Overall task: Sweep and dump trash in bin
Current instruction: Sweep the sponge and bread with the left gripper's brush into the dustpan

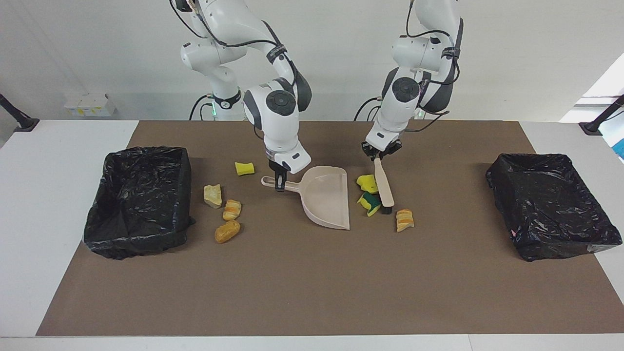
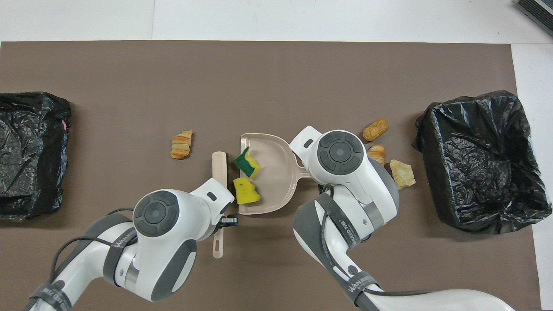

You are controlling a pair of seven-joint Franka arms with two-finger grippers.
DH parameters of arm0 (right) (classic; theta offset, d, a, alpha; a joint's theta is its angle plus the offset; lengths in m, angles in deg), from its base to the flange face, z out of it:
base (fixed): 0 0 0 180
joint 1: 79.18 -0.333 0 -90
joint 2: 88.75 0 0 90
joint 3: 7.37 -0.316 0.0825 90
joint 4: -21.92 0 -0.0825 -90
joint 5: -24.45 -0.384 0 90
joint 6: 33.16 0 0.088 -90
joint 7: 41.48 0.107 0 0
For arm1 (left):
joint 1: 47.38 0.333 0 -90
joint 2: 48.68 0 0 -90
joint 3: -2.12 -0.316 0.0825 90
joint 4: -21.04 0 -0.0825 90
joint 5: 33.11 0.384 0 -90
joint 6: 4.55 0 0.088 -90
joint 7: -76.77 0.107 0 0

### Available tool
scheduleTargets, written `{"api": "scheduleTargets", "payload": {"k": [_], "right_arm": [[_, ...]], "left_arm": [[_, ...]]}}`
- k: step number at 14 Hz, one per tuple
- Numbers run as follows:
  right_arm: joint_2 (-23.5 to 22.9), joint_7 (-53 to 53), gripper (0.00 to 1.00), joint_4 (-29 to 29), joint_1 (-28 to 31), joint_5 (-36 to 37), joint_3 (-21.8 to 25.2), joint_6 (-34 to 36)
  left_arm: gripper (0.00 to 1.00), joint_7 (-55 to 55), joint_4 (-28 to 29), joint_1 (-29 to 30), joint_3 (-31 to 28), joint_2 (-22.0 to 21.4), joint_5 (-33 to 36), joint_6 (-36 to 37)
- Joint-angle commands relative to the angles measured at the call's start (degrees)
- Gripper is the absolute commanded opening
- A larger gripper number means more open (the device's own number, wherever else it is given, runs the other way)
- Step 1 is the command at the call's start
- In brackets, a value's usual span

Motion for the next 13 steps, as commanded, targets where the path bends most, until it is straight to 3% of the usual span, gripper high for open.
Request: {"api": "scheduleTargets", "payload": {"k": [1,4,6,10,13], "right_arm": [[-0.86,-1.12,0.00,-0.54,0.02,0.90,-0.15,-0.49],[-0.86,-1.21,0.00,-0.55,0.37,0.90,-0.15,-0.49],[-0.86,-1.21,0.00,-0.55,0.37,0.90,-0.15,-0.41],[-0.86,-1.21,0.00,-0.72,0.55,0.90,-0.15,-0.23],[-0.86,-1.21,0.00,-0.72,0.55,0.90,-0.15,-0.05]], "left_arm": [[0.00,0.67,-4.69,-5.25,-0.78,2.25,-1.39,0.15],[0.00,0.67,-11.36,-5.18,-0.95,4.54,-1.48,5.76],[0.00,0.31,-12.79,-4.12,-1.48,4.72,-0.43,9.20],[0.00,0.75,-14.71,4.74,-1.48,6.56,7.55,9.65],[0.00,2.68,-20.59,10.72,-1.48,9.02,10.90,17.00]]}}
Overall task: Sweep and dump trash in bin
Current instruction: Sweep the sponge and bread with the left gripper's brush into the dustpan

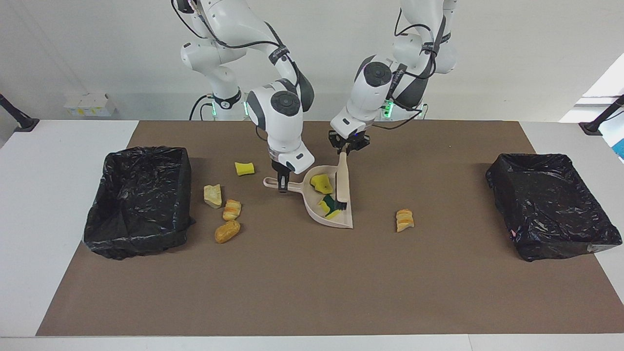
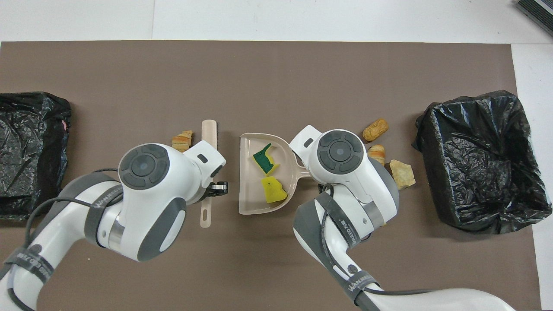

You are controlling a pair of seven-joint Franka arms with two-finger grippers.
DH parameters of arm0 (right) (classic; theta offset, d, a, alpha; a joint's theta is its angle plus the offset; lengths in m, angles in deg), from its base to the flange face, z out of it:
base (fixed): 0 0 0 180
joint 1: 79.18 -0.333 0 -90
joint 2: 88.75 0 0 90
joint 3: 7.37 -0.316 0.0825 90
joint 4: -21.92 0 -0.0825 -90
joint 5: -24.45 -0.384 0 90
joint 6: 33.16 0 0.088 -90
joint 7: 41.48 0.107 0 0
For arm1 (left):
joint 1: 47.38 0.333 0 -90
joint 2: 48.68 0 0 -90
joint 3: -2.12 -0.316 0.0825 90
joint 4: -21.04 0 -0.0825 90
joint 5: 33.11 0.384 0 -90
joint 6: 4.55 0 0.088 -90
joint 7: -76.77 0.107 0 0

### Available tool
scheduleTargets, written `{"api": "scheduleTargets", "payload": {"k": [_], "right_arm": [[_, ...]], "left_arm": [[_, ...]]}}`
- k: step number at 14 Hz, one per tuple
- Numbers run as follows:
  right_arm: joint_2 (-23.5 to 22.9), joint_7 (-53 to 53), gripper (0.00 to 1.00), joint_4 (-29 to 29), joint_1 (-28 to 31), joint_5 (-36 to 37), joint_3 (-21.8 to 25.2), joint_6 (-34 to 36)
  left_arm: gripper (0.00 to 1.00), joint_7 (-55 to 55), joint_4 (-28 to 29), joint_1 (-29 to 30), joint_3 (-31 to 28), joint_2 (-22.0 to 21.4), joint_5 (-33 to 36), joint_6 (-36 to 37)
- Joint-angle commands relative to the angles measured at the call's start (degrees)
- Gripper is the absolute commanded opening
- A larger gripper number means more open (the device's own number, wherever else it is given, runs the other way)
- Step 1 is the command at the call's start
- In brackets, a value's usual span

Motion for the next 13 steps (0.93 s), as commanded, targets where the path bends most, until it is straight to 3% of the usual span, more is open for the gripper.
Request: {"api": "scheduleTargets", "payload": {"k": [1,4,7,13], "right_arm": [[-0.68,-1.21,0.00,-0.55,0.53,0.87,-0.22,-0.05],[-0.68,-0.94,0.00,-0.46,0.44,0.87,-0.22,0.03],[-0.68,-0.77,0.00,-0.46,0.44,0.87,-0.22,0.03],[-0.68,-0.68,0.00,-0.28,0.35,0.87,-0.22,-0.40]], "left_arm": [[0.00,2.68,-6.88,5.80,0.53,3.52,5.31,8.04],[0.00,19.77,-6.54,13.63,0.53,4.06,6.31,7.01],[0.00,28.95,-4.97,18.12,0.62,4.58,6.22,3.68],[0.00,33.10,1.53,18.32,1.23,2.13,2.02,2.35]]}}
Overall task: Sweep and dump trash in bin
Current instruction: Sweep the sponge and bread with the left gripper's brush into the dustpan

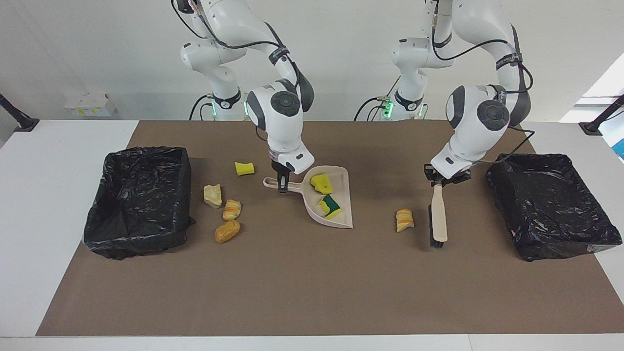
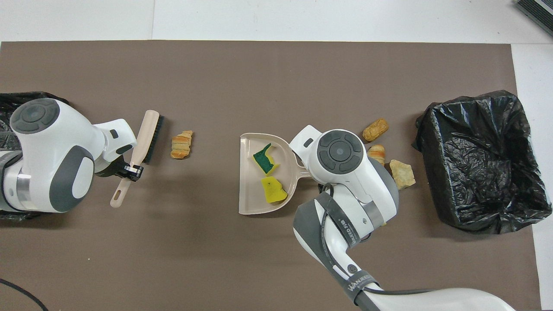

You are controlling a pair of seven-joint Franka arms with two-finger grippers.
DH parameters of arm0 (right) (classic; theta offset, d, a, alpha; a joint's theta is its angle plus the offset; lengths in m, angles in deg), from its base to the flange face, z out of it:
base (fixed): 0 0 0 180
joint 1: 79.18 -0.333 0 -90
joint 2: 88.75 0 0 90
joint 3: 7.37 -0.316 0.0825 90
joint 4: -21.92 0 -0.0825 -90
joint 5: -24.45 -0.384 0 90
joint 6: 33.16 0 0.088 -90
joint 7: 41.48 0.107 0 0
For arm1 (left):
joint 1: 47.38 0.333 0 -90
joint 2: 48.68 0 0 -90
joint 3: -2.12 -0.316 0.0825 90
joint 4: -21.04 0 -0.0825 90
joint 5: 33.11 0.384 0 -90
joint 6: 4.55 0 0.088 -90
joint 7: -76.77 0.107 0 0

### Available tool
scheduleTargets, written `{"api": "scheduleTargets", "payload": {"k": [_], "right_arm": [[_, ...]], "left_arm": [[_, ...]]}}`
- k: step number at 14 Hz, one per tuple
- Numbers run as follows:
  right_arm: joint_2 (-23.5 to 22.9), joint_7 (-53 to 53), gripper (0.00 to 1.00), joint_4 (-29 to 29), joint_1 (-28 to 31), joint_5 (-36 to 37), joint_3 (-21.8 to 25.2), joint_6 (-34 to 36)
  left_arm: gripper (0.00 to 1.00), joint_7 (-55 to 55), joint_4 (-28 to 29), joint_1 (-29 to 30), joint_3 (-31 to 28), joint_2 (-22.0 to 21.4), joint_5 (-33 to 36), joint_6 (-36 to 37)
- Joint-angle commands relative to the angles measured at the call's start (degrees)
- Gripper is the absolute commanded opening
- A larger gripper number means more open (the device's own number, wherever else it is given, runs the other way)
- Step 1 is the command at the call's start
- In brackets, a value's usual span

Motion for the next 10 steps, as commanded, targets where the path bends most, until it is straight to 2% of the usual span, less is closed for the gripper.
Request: {"api": "scheduleTargets", "payload": {"k": [1,4,6,10], "right_arm": [[-0.62,-0.68,0.00,-0.20,0.35,0.87,-0.22,-0.41],[-0.62,-0.59,0.00,-0.19,0.35,0.87,-0.22,-0.58],[-0.71,-0.59,0.00,-0.02,0.35,0.87,-0.22,-1.28],[-0.62,-0.94,0.00,0.51,0.62,0.79,-0.22,-1.29]], "left_arm": [[0.00,2.29,4.81,-2.15,0.61,-3.25,-3.86,-2.41],[0.00,2.57,9.29,-8.82,0.61,-6.24,-5.10,-2.77],[0.00,2.39,13.16,-12.34,0.52,-9.05,-8.69,-2.94],[0.00,-4.97,13.00,-19.72,0.52,-9.15,-14.15,-5.05]]}}
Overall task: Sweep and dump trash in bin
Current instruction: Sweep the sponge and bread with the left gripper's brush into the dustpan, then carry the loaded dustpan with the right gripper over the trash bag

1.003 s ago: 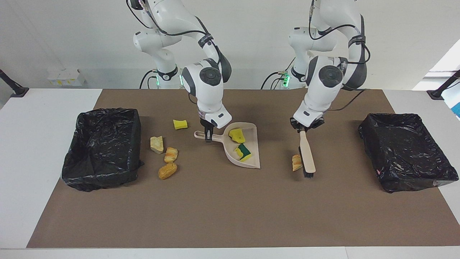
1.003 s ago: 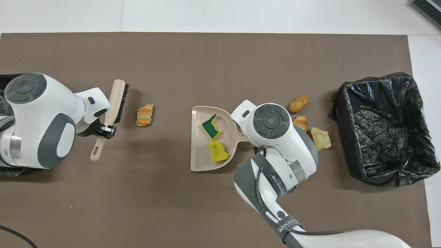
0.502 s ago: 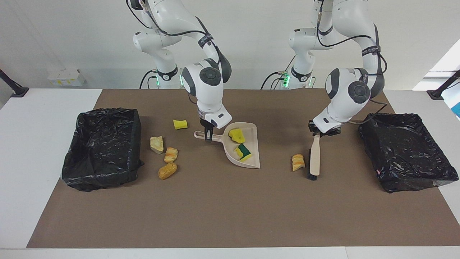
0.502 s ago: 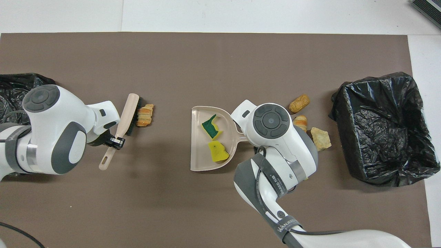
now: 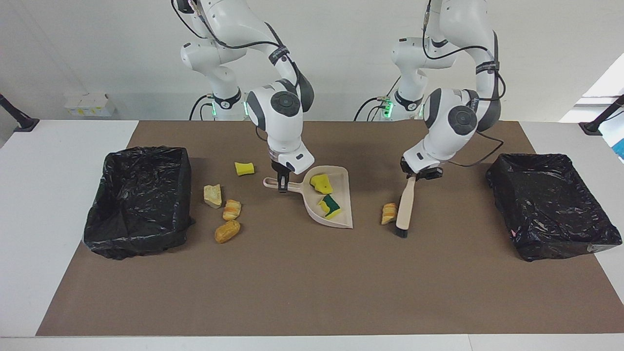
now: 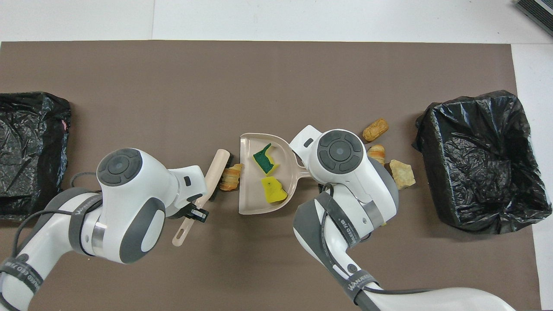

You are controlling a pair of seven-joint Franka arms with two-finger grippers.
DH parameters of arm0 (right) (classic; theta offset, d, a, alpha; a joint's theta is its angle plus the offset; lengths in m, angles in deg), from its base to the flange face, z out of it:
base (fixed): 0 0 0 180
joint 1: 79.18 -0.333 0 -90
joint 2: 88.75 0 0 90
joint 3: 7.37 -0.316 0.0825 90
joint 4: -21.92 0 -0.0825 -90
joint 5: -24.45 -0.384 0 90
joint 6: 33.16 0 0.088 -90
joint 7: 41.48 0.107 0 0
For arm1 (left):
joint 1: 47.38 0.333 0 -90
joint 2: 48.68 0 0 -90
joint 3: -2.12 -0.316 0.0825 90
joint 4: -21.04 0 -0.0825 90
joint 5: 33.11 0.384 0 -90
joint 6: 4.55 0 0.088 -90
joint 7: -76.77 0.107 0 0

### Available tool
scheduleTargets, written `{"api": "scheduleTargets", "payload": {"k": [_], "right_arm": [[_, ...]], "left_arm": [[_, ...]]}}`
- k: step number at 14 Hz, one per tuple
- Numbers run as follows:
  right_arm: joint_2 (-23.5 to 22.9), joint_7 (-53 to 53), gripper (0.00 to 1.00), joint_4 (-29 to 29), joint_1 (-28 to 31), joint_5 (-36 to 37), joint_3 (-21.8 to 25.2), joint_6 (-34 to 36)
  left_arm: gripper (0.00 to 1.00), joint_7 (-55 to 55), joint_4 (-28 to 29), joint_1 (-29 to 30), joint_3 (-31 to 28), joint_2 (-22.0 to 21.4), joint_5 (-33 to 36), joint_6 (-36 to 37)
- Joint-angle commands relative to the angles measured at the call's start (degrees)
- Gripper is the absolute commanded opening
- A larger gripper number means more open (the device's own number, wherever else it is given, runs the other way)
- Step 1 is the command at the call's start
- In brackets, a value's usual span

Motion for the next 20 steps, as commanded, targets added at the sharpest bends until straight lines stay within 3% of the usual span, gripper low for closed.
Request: {"api": "scheduleTargets", "payload": {"k": [1,5,7,9,13,18,20], "right_arm": [[-0.49,-1.21,0.00,0.41,0.84,0.78,-0.24,-1.15],[-0.49,-1.30,0.00,0.40,1.46,0.78,-0.24,-0.80],[-0.49,-1.38,0.00,-0.03,1.80,0.78,-0.24,-0.53],[0.21,-1.38,0.00,-0.21,2.85,0.61,-0.24,-0.27],[3.11,-3.92,0.00,-0.82,6.80,-0.18,-0.24,1.48],[4.95,-13.14,0.00,-6.97,15.41,-0.36,-0.15,9.74],[6.01,-17.97,0.00,-7.77,20.33,-1.14,-0.06,11.24]], "left_arm": [[0.00,-6.73,1.63,-5.61,-0.93,-1.64,-1.72,-2.59],[0.00,-15.37,1.54,-6.16,-1.36,-1.99,-1.81,-1.19],[0.00,-16.77,1.36,-4.76,-1.54,-2.34,-1.81,2.92],[0.00,-25.78,-0.74,-3.61,-1.54,-2.16,-1.02,8.99],[0.00,-34.76,0.04,-4.83,-1.19,-3.66,-0.14,11.04],[0.00,-41.27,3.90,-16.50,-0.84,-7.60,-0.14,8.15],[0.00,-46.37,10.38,-22.21,-0.84,-11.54,-0.14,-0.52]]}}
